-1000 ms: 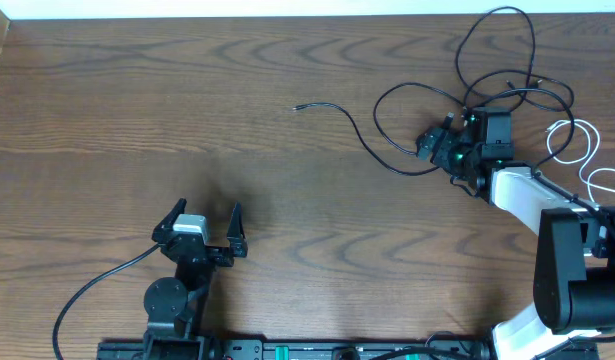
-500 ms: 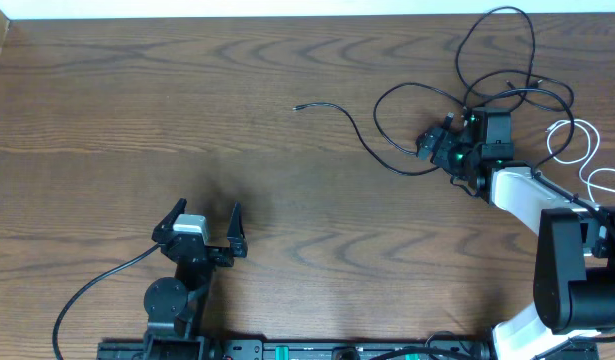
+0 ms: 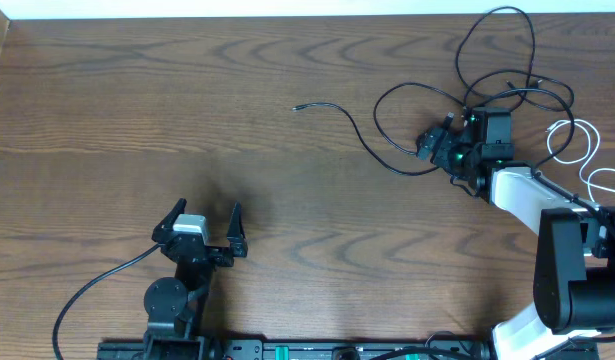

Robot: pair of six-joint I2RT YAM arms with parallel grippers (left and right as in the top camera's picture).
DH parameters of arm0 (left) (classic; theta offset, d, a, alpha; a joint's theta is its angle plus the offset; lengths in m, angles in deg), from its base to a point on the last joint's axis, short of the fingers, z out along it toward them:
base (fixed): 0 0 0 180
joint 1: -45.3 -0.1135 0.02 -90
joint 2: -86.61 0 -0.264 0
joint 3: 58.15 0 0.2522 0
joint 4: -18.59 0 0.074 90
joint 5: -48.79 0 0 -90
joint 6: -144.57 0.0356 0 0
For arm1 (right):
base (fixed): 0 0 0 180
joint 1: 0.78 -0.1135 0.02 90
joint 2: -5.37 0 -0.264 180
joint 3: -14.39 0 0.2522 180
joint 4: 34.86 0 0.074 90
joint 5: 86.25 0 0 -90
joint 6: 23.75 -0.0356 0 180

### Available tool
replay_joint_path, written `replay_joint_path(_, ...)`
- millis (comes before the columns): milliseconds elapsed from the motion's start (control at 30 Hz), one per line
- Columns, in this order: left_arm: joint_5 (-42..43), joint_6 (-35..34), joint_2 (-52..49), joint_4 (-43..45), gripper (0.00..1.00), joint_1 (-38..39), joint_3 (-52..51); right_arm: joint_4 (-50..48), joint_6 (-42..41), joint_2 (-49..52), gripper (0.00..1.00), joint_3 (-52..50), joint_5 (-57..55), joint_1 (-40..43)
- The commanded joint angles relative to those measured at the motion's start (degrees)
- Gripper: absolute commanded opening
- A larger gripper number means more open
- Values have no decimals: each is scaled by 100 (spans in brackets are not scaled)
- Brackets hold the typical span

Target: Untangle cables

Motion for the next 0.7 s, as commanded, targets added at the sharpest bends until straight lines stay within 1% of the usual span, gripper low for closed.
replay_joint_path(0,9,33,26,-232,98,-22,-81,94,-140,52,99,-114,74,-61)
replay_joint_path(167,9,33,26,-232,98,-22,-81,90,-142,-551,99,-472,74,-61)
replay_joint_path(233,9,33,26,-232,98,-22,-81,90,-142,-1029,99,-789,74,-63)
replay_joint_path(333,9,33,26,-232,98,-22,-81,63,-140,-1871,99,-1447,74,-66)
replay_joint_path(533,9,33,26,-232,98,-22,-81,76,-140,-3571,99,-3134,74,-61)
replay_joint_path(600,9,33,26,-232,98,-22,-81,79,-140,-3943,99,-3539,50,-61)
replay_joint_path(667,9,33,26,-232,98,-22,-81,111,-197,-4280,99,-3945,-494,-59)
